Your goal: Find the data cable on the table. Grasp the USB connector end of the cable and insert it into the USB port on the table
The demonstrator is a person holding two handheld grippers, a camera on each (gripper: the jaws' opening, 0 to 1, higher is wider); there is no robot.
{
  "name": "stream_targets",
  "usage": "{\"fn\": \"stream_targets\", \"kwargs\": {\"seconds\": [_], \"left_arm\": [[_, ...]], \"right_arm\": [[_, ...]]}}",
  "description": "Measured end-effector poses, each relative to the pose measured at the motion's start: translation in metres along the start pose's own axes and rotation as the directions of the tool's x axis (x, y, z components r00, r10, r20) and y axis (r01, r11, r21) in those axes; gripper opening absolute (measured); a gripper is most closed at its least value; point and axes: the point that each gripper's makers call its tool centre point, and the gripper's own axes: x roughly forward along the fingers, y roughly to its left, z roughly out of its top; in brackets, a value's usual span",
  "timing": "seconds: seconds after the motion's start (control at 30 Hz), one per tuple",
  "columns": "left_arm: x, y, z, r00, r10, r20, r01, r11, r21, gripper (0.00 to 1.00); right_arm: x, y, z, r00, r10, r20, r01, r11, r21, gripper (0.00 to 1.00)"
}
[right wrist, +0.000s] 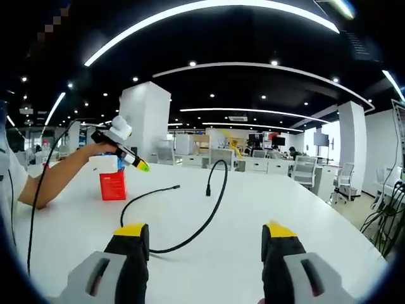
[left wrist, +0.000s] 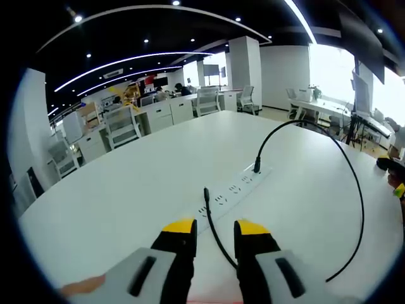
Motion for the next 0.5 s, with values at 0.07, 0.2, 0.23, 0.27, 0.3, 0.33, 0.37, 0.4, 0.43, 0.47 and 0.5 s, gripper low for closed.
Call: {"fn": "stream_targets", "kwargs": {"seconds": [0.07,0.2,0.23,0.27,0.3,0.33,0.37,0.4,0.43,0.47,0.5], "left_arm": [[0.0,0.0,0.0,1.0,0.0,0.002,0.0,1.0,-0.001,0.24],[0.0,0.0,0.0,1.0,0.0,-0.001,0.0,1.0,0.0,0.24],[0.0,0.0,0.0,1.0,0.0,-0.002,0.0,1.0,0.001,0.24],[0.0,0.0,0.0,1.0,0.0,-0.001,0.0,1.0,0.0,0.24],[0.0,0.0,0.0,1.0,0.0,-0.001,0.0,1.0,0.0,0.24],[0.0,0.0,0.0,1.0,0.0,0.002,0.0,1.0,-0.001,0.24],[0.0,0.0,0.001,1.0,0.0,0.004,0.0,1.0,-0.001,0.24],[0.0,0.0,0.001,1.0,0.0,0.004,0.0,1.0,-0.001,0.24],[0.0,0.0,0.0,1.0,0.0,0.003,0.0,1.0,-0.001,0.24],[0.0,0.0,0.0,1.0,0.0,0.002,0.0,1.0,0.0,0.24],[0.0,0.0,0.0,1.0,0.0,0.001,0.0,1.0,0.0,0.24]], "right_arm": [[-0.002,0.001,-0.003,1.0,0.006,-0.014,-0.006,1.0,-0.018,0.69],[-0.006,0.0,-0.001,1.0,-0.005,-0.008,0.005,0.999,-0.033,0.67],[-0.008,-0.001,-0.001,1.0,-0.009,-0.005,0.009,0.999,-0.036,0.67],[-0.008,-0.001,0.0,1.0,-0.009,-0.003,0.009,0.999,-0.036,0.67],[-0.009,-0.001,0.0,1.0,-0.01,-0.004,0.01,0.999,-0.036,0.67],[-0.01,-0.002,0.001,1.0,-0.014,-0.006,0.014,0.999,-0.039,0.67],[-0.011,-0.003,0.002,1.0,-0.02,-0.005,0.019,0.999,-0.045,0.67],[-0.012,-0.004,0.002,1.0,-0.021,-0.004,0.021,0.999,-0.047,0.67],[-0.014,-0.005,0.004,1.0,-0.022,-0.002,0.022,0.998,-0.051,0.67],[-0.014,-0.006,0.005,1.0,-0.024,-0.003,0.024,0.998,-0.057,0.68],[-0.015,-0.007,0.005,1.0,-0.03,-0.003,0.03,0.997,-0.065,0.68]]}}
